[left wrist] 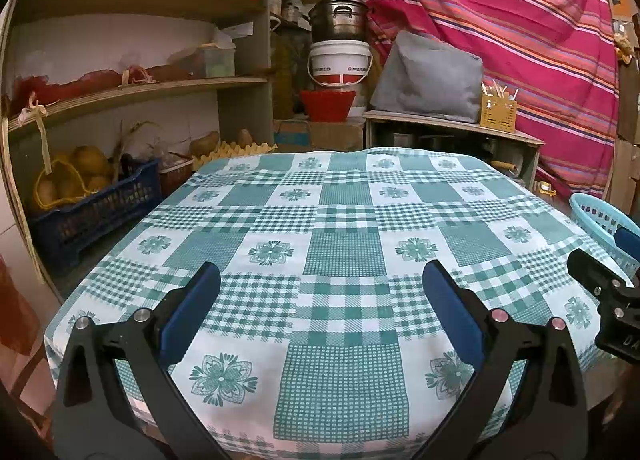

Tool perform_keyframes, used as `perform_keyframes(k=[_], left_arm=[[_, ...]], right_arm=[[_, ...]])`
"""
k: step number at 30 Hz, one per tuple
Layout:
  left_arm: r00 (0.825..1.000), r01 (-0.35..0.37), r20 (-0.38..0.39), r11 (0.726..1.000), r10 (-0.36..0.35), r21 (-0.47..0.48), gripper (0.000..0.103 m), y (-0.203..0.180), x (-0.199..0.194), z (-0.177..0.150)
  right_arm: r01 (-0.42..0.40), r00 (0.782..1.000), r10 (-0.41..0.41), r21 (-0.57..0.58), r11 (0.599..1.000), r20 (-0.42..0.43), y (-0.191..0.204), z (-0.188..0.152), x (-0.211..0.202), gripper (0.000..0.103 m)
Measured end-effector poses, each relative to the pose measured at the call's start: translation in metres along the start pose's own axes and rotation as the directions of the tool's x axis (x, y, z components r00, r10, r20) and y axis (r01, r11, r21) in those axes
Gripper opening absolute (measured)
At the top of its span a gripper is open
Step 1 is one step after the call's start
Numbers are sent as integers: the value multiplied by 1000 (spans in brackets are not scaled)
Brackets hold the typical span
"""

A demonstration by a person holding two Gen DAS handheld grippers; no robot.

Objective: Collect trash

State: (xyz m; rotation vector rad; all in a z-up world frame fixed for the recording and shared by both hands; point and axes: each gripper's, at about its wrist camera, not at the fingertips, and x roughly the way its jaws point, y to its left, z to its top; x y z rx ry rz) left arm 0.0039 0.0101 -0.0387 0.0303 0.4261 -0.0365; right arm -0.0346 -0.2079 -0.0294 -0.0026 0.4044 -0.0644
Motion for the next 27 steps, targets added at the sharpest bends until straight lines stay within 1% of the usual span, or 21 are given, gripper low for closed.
perform_keyframes(k=[20,27], left_arm=[[1000,-2,1,1000,2,1,98,-1,0,0],[1000,-14,1,1000,14,2,98,1,1,2]], right_arm=[[-1,1000,1,-3,1000,-1,0,0,0,98],[-2,1000,2,-4,1000,-2,1,0,0,98]])
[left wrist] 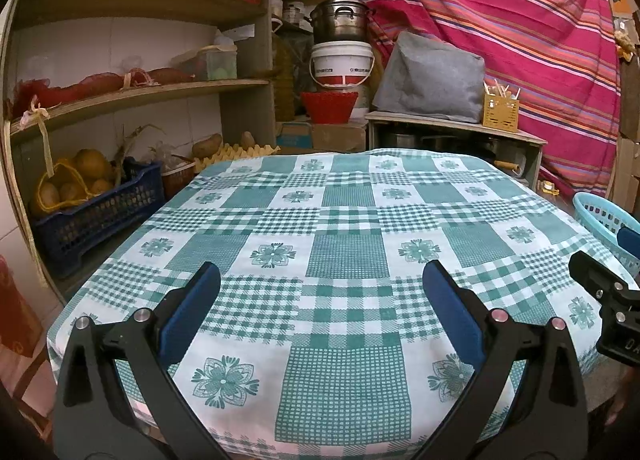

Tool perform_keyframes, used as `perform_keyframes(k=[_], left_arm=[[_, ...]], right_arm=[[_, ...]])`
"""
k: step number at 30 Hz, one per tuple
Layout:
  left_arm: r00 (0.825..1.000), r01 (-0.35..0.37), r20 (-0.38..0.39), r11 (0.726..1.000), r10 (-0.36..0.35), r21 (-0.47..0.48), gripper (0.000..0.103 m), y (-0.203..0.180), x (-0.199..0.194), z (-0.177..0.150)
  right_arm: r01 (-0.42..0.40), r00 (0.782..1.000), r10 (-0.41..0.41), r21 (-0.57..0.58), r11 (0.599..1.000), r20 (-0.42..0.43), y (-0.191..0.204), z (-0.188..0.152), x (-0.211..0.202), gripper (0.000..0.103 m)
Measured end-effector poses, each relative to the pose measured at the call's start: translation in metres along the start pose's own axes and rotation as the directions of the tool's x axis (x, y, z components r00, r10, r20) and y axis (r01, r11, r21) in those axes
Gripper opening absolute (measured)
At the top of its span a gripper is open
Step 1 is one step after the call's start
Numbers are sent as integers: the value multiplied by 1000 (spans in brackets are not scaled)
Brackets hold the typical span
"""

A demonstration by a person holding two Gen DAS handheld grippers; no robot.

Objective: Collect trash

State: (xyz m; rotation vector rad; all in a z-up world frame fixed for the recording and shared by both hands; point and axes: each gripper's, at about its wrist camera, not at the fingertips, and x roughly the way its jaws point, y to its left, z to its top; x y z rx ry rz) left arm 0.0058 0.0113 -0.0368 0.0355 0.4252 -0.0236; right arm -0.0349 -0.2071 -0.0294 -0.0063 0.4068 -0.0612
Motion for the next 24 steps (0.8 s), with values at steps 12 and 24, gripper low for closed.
perform_keyframes(k=[12,24], left_arm=[[1000,-4,2,1000,4,4,98,0,0,0],[1000,-17,22,1000,17,-3,98,4,-2,4]], right_arm=[[0,1000,0,0,1000,1,0,0,0,98],[8,1000,-8,0,1000,-1,-8,1,3,98]])
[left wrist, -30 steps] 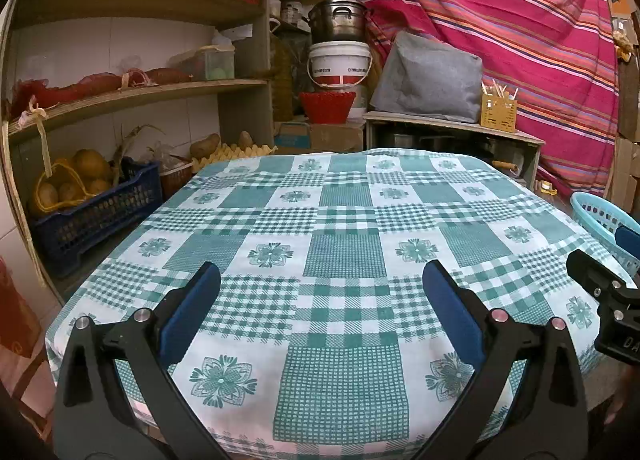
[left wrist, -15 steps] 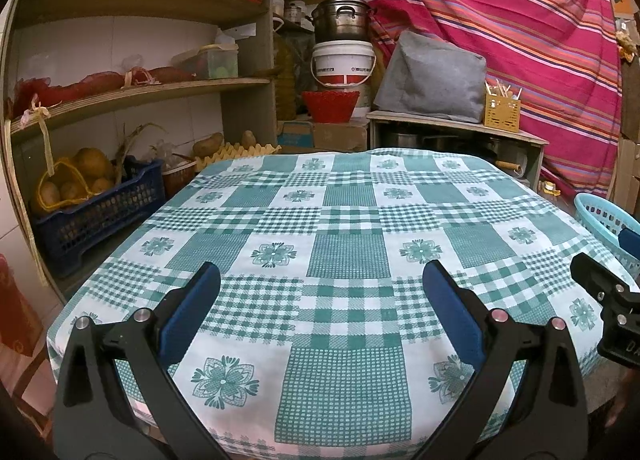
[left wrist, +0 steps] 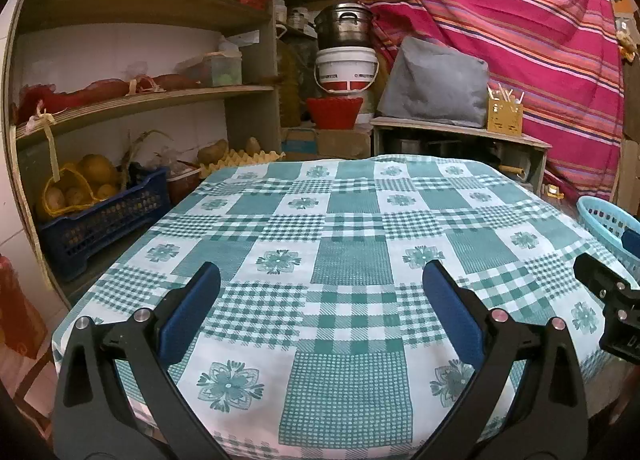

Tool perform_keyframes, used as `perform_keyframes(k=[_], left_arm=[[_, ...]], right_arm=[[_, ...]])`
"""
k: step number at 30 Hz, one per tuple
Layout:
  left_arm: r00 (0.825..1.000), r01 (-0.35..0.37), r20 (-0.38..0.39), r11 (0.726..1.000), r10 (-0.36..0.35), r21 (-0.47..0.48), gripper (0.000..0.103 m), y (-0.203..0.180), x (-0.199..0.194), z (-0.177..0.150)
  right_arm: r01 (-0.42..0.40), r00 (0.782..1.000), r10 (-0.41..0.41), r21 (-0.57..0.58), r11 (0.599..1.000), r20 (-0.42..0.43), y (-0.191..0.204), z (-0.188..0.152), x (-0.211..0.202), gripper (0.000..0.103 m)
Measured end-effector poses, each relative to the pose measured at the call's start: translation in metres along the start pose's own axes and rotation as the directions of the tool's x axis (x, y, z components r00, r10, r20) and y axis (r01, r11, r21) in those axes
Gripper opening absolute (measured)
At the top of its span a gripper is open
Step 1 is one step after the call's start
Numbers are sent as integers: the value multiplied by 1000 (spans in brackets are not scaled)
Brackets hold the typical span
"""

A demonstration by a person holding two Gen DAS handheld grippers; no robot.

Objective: Collect trash

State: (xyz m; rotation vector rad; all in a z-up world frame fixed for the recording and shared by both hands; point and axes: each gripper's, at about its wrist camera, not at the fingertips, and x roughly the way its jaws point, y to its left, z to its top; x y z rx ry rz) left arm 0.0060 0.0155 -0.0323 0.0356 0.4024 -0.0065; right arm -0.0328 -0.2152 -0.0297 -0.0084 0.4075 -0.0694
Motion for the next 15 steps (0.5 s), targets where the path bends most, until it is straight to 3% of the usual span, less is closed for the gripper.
perform_keyframes(k=[15], left_arm=[[1000,13,10,1000,-13,11,98,0,-2,2]], right_arm=[[3,1000,-3,12,1000,-14,-8,-2,2,98]])
